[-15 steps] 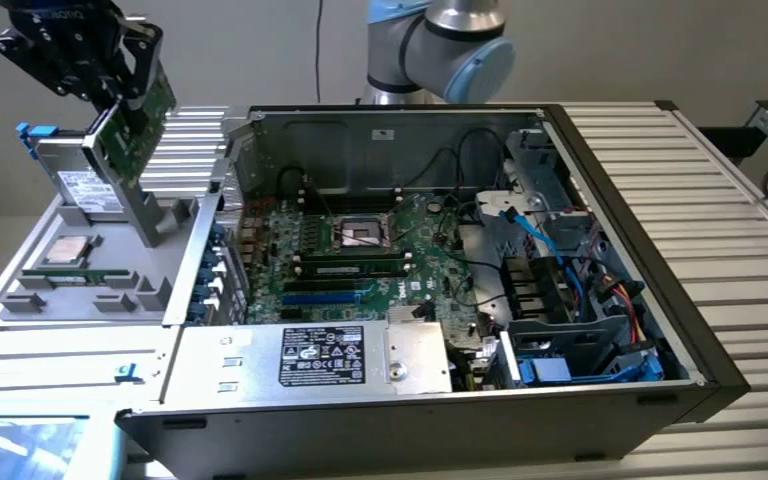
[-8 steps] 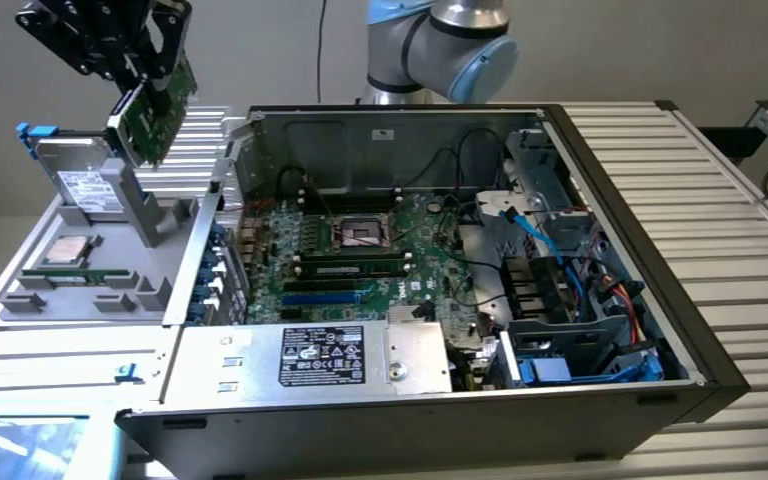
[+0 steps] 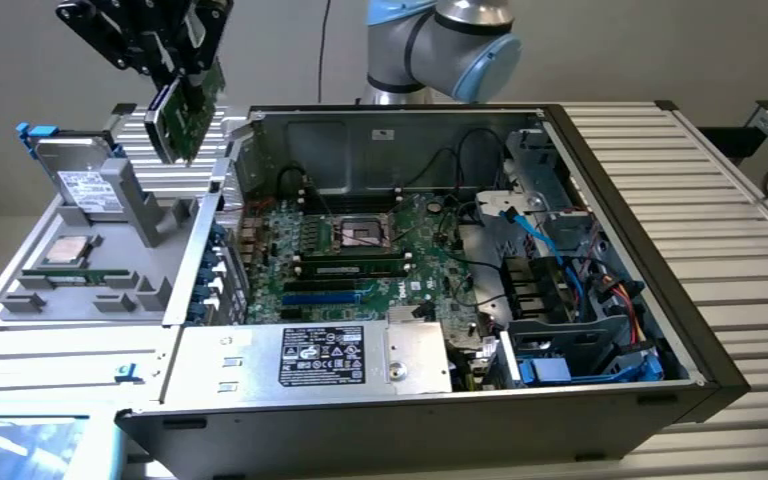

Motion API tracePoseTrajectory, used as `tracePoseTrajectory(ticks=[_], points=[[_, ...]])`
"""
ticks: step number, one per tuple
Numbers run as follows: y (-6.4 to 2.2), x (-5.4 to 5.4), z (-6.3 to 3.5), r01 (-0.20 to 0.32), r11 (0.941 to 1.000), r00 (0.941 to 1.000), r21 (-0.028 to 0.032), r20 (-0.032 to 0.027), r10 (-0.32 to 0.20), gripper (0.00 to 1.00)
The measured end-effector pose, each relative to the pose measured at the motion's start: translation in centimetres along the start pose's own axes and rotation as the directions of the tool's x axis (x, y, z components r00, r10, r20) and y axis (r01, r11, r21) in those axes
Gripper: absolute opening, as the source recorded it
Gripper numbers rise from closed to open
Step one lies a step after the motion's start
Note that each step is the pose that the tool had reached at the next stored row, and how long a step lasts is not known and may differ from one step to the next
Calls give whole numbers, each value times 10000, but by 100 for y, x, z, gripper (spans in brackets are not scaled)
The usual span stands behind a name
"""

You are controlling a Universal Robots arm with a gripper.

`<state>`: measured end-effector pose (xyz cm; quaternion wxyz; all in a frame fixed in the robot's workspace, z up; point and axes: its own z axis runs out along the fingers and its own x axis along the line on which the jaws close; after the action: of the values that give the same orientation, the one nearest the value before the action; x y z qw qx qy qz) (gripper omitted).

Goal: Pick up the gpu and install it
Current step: 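Pick up the gpu and move the gpu toward the slot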

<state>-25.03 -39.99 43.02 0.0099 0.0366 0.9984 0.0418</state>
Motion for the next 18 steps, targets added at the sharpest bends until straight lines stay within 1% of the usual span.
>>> tracePoseTrajectory(ticks=[1, 4, 7, 9, 11, 12, 16, 17, 18], points=[[-4, -45, 1, -2, 10000, 10000, 6, -21, 2, 28], [-24, -184, 1, -6, 10000, 10000, 54, -95, 7, 28], [-30, -314, 4, -8, 10000, 9999, 74, -106, 9, 28], [-27, -365, 16, -7, 9999, 9999, 109, -102, 8, 28], [-23, -446, 29, -8, 9999, 9999, 118, -101, 9, 28], [-20, -490, 34, -7, 9999, 10000, 144, -99, 9, 28], [-8, -672, 59, -4, 9995, 10000, 305, -88, 6, 28], [-6, -717, 66, -3, 9994, 10000, 334, -85, 6, 28], [-3, -761, 74, -1, 9994, 10000, 349, -85, 4, 28]])
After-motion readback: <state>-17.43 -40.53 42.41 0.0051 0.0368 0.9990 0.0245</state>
